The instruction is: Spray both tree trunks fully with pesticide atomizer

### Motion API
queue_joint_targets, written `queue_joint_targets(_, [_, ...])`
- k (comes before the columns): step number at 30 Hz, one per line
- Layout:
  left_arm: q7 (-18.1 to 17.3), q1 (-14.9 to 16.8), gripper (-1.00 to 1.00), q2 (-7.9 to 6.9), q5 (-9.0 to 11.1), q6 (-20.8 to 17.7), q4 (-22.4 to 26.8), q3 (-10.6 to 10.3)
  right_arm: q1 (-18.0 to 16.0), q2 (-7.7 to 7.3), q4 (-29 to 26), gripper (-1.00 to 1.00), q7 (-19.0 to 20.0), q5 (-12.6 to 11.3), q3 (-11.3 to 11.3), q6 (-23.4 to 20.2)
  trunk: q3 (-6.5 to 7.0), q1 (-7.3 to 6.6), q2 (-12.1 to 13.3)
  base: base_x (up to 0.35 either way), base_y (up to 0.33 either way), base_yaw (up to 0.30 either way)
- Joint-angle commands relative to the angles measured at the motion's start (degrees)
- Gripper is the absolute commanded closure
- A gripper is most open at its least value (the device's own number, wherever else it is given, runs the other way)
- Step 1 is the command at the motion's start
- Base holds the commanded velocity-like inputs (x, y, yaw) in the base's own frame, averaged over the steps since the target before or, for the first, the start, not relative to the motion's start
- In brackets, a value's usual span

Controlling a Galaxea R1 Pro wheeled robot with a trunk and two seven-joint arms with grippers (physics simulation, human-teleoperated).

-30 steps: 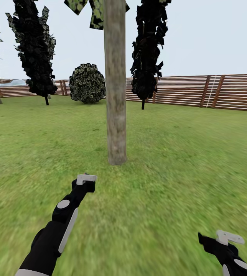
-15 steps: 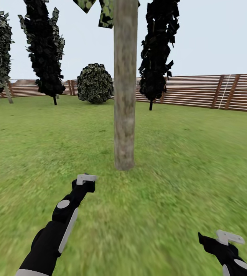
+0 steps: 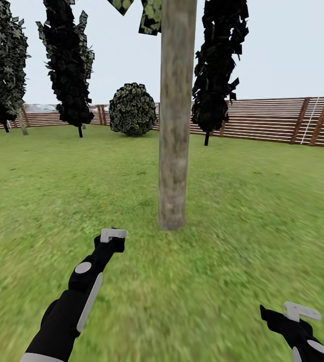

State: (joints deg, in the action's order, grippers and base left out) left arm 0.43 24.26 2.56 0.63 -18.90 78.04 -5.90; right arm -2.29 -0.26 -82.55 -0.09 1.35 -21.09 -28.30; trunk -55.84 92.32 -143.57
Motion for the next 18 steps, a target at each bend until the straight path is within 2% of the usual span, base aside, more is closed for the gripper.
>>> queue_joint_targets(1, [0.01, 0.0, 1.0, 0.0, -0.01, 0.0, 0.0, -0.03, 0.0, 0.0, 0.01, -1.0, 0.0, 0.0, 0.0, 0.0, 0.0, 0.0, 0.0, 0.03, 0.003, 0.001])
queue_joint_targets(18, [0.01, 0.0, 1.0, -0.01, -0.01, 0.0, 0.0, -0.06, 0.0, -0.07, -0.01, -1.0, 0.03, -0.01, -0.13, 0.0, 0.0, 0.0, 0.0, 0.004, 0.0, 0.0])
